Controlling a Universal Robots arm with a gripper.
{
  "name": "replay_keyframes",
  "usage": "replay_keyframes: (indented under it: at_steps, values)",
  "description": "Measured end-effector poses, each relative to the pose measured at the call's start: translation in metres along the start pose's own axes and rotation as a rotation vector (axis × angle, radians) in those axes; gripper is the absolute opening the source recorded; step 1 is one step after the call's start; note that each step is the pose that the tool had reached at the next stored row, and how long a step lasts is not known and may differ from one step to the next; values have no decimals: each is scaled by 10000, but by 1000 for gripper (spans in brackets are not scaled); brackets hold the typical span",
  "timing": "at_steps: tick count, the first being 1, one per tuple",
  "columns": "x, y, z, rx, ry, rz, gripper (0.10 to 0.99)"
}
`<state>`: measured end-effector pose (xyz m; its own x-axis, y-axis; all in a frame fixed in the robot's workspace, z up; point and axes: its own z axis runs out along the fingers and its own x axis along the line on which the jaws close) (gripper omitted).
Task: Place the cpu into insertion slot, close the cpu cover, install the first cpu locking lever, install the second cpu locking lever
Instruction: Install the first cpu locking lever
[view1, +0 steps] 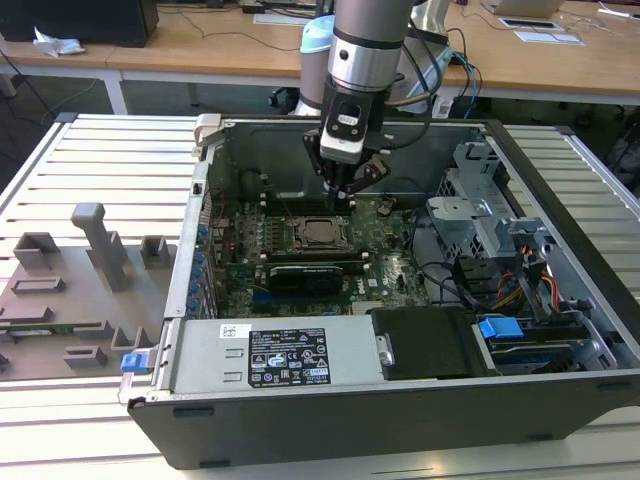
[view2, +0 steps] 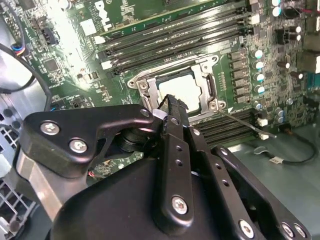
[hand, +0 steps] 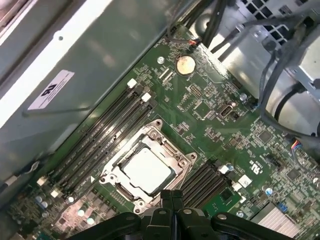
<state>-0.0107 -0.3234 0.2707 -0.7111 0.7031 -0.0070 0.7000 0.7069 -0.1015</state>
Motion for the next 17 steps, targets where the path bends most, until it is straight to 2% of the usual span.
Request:
replay_keyframes:
  at_steps: [17]
  values:
    - [0, 0, 0, -12, -180, -1762, 106]
